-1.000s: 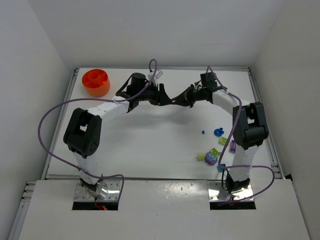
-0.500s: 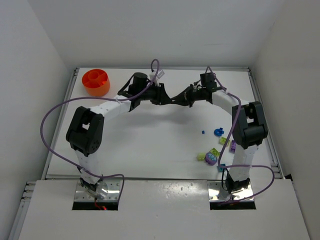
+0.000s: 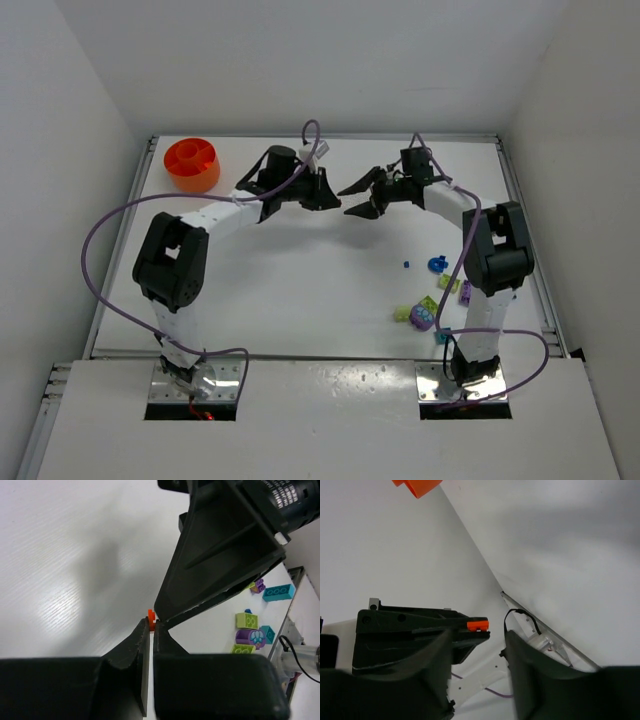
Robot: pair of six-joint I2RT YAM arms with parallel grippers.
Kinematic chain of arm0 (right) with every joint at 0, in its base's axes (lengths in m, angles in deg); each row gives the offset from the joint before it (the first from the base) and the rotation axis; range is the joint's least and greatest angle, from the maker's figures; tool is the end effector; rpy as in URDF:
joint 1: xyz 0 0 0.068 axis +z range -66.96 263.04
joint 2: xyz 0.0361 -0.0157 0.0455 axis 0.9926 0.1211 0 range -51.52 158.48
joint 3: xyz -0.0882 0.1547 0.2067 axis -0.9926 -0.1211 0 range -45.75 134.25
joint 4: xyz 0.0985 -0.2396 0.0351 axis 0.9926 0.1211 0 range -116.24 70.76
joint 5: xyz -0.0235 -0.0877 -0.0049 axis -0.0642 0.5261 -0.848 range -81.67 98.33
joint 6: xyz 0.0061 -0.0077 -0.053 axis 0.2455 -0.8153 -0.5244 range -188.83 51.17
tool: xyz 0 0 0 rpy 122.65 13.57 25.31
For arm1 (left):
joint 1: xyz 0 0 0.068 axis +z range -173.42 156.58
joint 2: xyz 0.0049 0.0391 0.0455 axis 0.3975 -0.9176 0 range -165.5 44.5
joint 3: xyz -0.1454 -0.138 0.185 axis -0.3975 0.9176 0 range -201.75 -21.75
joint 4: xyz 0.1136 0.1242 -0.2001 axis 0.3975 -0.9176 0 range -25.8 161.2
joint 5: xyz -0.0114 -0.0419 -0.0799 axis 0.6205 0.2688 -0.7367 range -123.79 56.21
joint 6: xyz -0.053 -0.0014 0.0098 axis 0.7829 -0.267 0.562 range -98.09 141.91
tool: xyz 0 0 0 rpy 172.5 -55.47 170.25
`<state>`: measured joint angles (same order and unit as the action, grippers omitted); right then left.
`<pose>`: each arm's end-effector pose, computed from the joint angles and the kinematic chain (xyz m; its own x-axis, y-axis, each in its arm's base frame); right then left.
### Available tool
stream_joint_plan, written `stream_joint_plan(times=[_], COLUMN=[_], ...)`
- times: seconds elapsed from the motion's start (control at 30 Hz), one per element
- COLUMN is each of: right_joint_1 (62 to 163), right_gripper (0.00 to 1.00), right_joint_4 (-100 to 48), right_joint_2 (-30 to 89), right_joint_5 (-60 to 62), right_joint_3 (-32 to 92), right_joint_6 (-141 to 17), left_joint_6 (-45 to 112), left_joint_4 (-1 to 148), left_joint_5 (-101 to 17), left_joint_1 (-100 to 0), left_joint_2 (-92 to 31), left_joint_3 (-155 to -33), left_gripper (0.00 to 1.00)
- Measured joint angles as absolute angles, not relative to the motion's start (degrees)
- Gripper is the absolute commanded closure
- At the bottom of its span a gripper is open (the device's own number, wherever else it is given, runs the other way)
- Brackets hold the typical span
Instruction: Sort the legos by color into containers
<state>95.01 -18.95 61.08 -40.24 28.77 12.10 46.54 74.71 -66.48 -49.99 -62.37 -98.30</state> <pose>0.4052 0.1130 0.1839 -0.7542 0.5080 0.4161 0.5845 0.2306 0.7779 0.3771 -0.2101 0.2474 -0.7032 -0.0405 -0.7098 0.5660 0.5724 -0.5934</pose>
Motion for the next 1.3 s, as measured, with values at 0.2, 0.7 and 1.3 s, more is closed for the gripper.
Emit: stream_joint_plan(times=[0.2, 0.7, 1.3], right_joint_1=[91.58, 84.17, 84.78], right_gripper=[0.35, 0.33, 0.32], right_joint_4=[-17.94, 4.83, 8.59], right_joint_2=[60.73, 51.57, 49.89], right_joint_5=[-39.72, -7.37, -3.63], right_joint_3=[26.28, 38.19, 37.51], right_joint_6=[3.81, -58.74, -68.93], left_joint_6=[41.57, 20.48, 13.12], left_joint_4=[67.52, 36.70, 26.80], left_joint_5=[-64.93, -53.91, -43.55], left_joint_1=[-47.56, -16.96, -17.38], left_joint_2=[-59.77, -69.60, -86.80], left_joint_3=[-98.35, -136.42, -149.58], left_gripper=[1.00, 1.00, 0.95])
